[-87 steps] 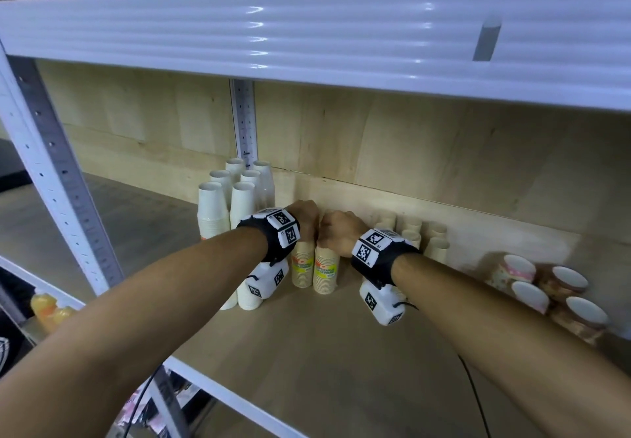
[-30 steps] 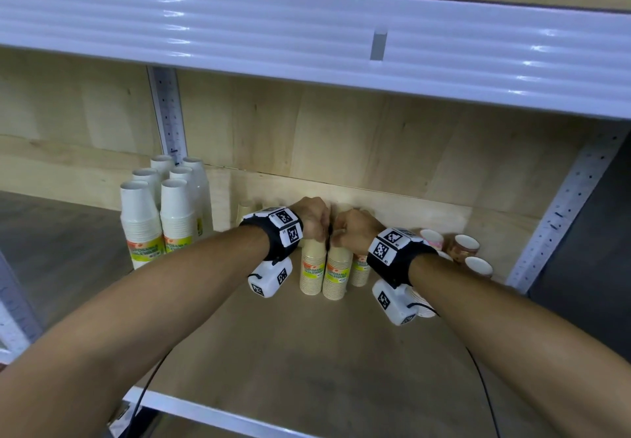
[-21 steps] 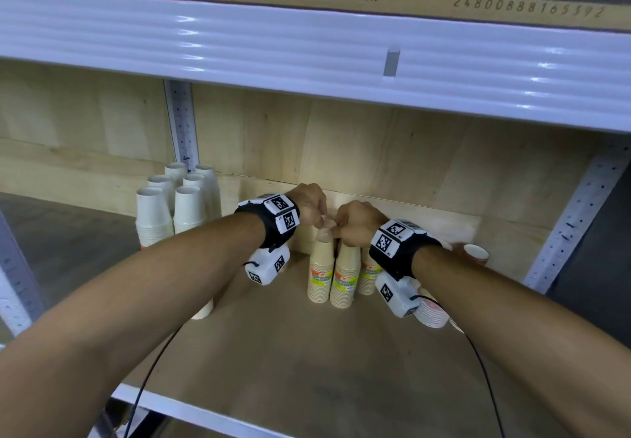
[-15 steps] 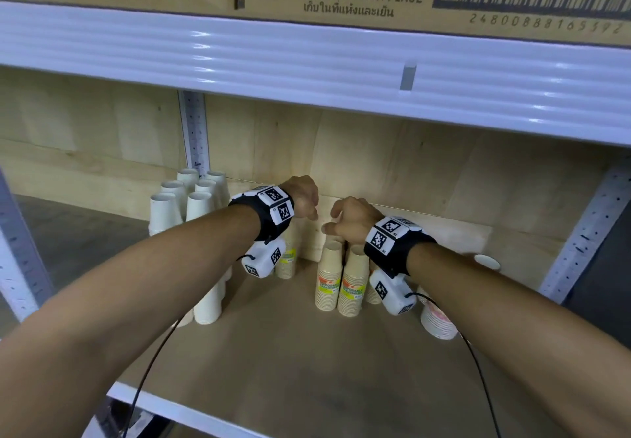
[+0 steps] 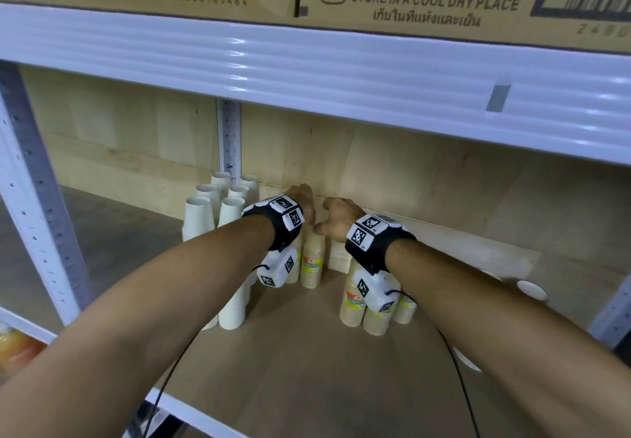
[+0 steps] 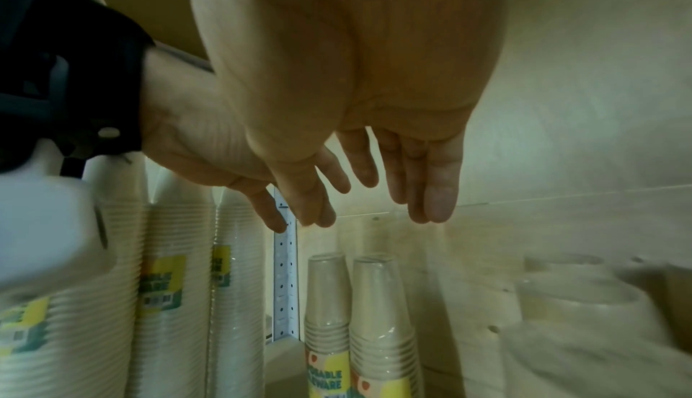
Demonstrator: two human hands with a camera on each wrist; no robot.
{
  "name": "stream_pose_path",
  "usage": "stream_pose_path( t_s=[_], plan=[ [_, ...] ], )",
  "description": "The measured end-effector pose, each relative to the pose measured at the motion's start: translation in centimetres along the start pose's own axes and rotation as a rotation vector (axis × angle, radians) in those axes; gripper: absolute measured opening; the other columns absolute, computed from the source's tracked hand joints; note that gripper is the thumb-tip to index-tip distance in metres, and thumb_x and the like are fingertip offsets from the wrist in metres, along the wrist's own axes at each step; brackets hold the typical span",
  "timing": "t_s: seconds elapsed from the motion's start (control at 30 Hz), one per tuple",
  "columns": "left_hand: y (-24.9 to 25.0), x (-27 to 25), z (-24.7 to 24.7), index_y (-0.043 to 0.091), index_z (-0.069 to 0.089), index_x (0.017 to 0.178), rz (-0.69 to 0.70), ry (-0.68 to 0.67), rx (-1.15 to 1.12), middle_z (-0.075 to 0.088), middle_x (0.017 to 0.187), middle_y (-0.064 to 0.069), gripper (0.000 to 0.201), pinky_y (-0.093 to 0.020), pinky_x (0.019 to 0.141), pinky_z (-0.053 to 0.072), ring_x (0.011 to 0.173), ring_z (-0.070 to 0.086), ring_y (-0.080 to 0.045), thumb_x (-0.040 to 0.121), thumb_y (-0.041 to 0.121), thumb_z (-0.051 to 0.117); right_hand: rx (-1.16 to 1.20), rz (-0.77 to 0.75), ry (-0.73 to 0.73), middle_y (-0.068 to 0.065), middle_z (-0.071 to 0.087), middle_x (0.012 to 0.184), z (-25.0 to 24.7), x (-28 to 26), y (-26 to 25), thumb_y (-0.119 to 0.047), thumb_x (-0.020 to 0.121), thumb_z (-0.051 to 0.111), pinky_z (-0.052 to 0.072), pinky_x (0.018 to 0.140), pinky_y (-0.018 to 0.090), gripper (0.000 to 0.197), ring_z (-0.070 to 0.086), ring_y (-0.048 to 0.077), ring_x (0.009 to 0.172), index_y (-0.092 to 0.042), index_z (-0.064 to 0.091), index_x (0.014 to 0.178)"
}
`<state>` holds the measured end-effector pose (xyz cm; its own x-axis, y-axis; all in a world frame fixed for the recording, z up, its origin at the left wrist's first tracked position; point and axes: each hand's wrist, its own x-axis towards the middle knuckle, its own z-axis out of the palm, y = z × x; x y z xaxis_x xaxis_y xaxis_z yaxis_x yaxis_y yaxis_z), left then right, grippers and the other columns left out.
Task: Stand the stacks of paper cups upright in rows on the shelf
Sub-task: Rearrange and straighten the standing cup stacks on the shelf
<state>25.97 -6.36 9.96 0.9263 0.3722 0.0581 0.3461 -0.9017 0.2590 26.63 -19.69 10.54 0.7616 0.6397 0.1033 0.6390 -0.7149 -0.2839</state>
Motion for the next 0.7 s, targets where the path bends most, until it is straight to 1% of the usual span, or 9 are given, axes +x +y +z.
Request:
stream_pose_path(
  t_s=[0.03,0.13,0.27,0.33,0.4,0.43,0.47,0.57,0.7],
  plan=[
    [-0.2,0.3,0.3,0.004,0.055,0.115,-0.009,0.002,0.025,0.06,0.121,-0.01,0.031,-0.031,0.074,0.051,0.1,0.062,-0.026,0.087,0.015,0.063,-0.01,0.005,-0.012,0.011,0.054,0.137,0.1,0.4,-0.1,-0.028,0.089,0.065,0.049,0.093,0.031,0.054,0.056,0.028,0.12,-0.008,0.049,0.136],
    [-1.0,1.5,1.4,0.005,0.051,0.127,-0.028,-0.015,0.04,0.056,0.128,-0.011,0.041,-0.037,0.091,0.05,0.116,0.058,-0.029,0.09,0.02,0.061,-0.031,0.008,-0.05,0.01,0.052,0.14,0.9,1.9,-0.3,-0.024,0.09,0.065,0.044,0.09,0.024,0.056,0.055,0.026,0.122,-0.011,0.046,0.141],
    [-1.9,2.6,3.0,0.011,0.051,0.131,-0.013,-0.003,0.02,0.053,0.135,-0.007,0.042,-0.036,0.098,0.049,0.122,0.055,-0.026,0.093,0.027,0.057,-0.054,0.044,-0.11,0.006,0.05,0.142,2.3,3.5,-0.1,-0.035,0.086,0.064,0.046,0.094,0.029,0.065,0.054,0.025,0.123,-0.02,0.04,0.145],
    [-1.9,2.8,3.3,0.009,0.055,0.122,-0.005,-0.032,0.011,0.055,0.126,-0.008,0.034,-0.036,0.095,0.05,0.117,0.057,-0.027,0.092,0.024,0.059,-0.081,0.052,-0.134,0.006,0.058,0.13,2.9,4.3,-0.3,-0.035,0.081,0.067,0.048,0.083,0.029,0.058,0.06,0.024,0.11,-0.022,0.048,0.135],
    [-2.1,3.2,3.6,0.01,0.057,0.096,0.02,-0.071,0.015,0.061,0.116,-0.01,0.015,-0.035,0.085,0.052,0.105,0.062,-0.027,0.088,0.022,0.063,-0.107,0.061,-0.159,0.005,0.063,0.12,3.5,5.0,-0.5,-0.034,0.075,0.07,0.048,0.076,0.03,0.055,0.063,0.024,0.098,-0.022,0.054,0.126],
    [-2.2,3.4,3.6,0.012,0.054,0.085,0.032,-0.082,0.015,0.063,0.112,-0.011,0.015,-0.035,0.082,0.054,0.099,0.064,-0.027,0.086,0.021,0.066,-0.115,0.06,-0.172,0.005,0.065,0.117,3.8,5.5,-0.5,-0.033,0.073,0.071,0.049,0.074,0.03,0.054,0.062,0.023,0.091,-0.022,0.056,0.123],
    [-2.3,3.6,3.8,0.011,0.055,0.083,0.036,-0.093,0.0,0.064,0.11,-0.012,0.016,-0.035,0.081,0.055,0.095,0.065,-0.028,0.084,0.019,0.068,-0.13,0.056,-0.186,0.004,0.066,0.114,4.0,5.8,-0.5,-0.032,0.073,0.072,0.048,0.071,0.029,0.051,0.061,0.022,0.085,-0.021,0.058,0.121],
    [-2.6,3.8,4.3,0.004,0.062,0.097,0.035,-0.098,-0.027,0.066,0.106,-0.014,0.017,-0.032,0.076,0.053,0.098,0.067,-0.03,0.083,0.012,0.069,-0.151,0.041,-0.223,0.001,0.063,0.1,4.7,6.6,-0.2,-0.03,0.075,0.072,0.045,0.067,0.028,0.045,0.057,0.018,0.077,-0.02,0.06,0.118],
    [-3.2,3.4,5.2,0.005,0.058,0.102,0.057,-0.079,-0.038,0.054,0.096,-0.005,0.018,-0.031,0.075,0.049,0.101,0.063,-0.026,0.086,0.011,0.065,-0.171,0.039,-0.21,-0.003,0.059,0.083,5.8,7.3,0.4,-0.036,0.071,0.068,0.047,0.066,0.028,0.042,0.06,0.019,0.074,-0.021,0.065,0.11]
  ],
)
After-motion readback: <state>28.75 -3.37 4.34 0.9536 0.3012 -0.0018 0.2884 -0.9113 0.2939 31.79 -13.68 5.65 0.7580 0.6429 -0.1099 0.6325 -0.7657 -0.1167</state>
